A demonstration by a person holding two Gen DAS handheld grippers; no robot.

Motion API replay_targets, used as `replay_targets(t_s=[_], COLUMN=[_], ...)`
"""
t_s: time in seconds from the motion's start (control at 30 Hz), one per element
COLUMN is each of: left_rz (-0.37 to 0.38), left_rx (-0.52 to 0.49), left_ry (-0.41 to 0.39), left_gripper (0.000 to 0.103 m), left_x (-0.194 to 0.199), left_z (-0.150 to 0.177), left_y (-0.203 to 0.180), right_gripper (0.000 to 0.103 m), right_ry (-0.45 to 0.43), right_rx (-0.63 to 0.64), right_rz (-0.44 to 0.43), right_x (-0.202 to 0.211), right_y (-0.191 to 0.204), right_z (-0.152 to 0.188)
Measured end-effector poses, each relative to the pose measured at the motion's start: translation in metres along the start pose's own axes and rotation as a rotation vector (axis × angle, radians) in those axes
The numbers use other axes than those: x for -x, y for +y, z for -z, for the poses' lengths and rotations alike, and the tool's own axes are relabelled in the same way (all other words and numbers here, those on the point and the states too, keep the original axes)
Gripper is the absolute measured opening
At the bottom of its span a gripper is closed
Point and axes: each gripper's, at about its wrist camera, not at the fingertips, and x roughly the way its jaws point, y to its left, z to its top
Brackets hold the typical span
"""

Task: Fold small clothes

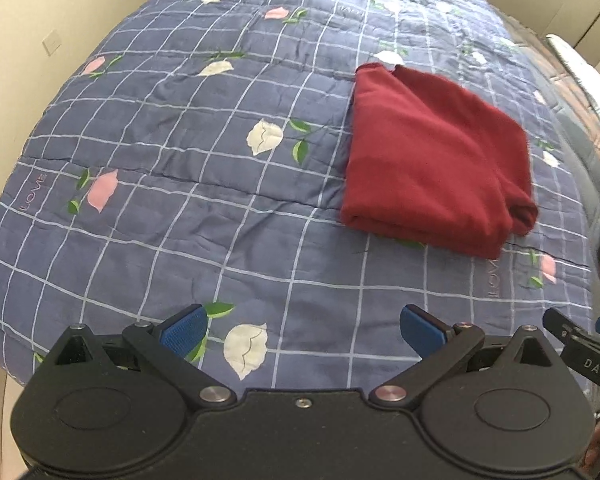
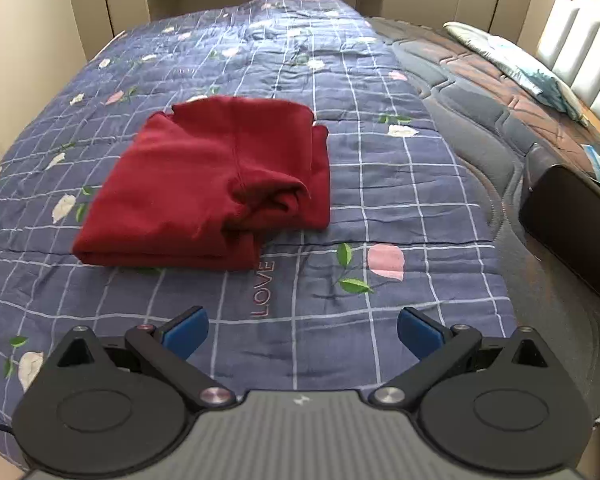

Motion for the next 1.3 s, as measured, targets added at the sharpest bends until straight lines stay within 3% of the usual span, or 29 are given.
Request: replay_targets(t_s=[0.2,0.43,0.53,0.6,0.83,0.87,0.9,1.0,1.1,1.23,1.3], left_rz=[-0.034,-0.050,-0.061,-0.064,-0.083,-0.084,-0.084,-0.081,-0.083,-0.091,-0.091], left_rx=[0.028,0.072,0.073,0.078,0.115,0.120,0.122,0.121,0.114,0.115,0.117], left_ry=[0.030,0.040,0.034,0.027,-0.004,-0.008,-0.008,-0.001,0.012,0.029,0.028], left_gripper=[0.102,0.102,0.102,0.102,0.102,0.102,0.102,0.102,0.102,0.102,0.102], left_x=[-0.028,-0.057,-0.070,-0.079,-0.096,-0.097,-0.098,-0.102,-0.107,-0.111,-0.111], left_z=[-0.019,-0.053,-0.069,-0.080,-0.114,-0.117,-0.118,-0.120,-0.118,-0.114,-0.113], left_y=[-0.009,-0.023,-0.030,-0.033,-0.039,-0.040,-0.041,-0.045,-0.048,-0.049,-0.050], right_gripper=[0.103,0.100,0.085,0.068,0.044,0.034,0.016,0.001,0.001,0.002,0.013], right_ry=[0.016,-0.137,-0.131,-0.112,-0.120,-0.113,-0.104,-0.106,-0.115,-0.081,-0.066], right_rx=[0.048,0.139,0.170,0.180,0.241,0.247,0.254,0.283,0.295,0.275,0.254], right_rz=[-0.009,0.024,0.002,-0.036,-0.132,-0.147,-0.166,-0.164,-0.143,-0.183,-0.207], right_x=[-0.027,-0.045,-0.063,-0.076,-0.093,-0.095,-0.097,-0.096,-0.092,-0.093,-0.090], right_y=[-0.009,-0.019,-0.023,-0.025,-0.020,-0.019,-0.018,-0.015,-0.018,-0.024,-0.029], right_z=[-0.013,-0.039,-0.050,-0.055,-0.066,-0.067,-0.068,-0.066,-0.062,-0.062,-0.066])
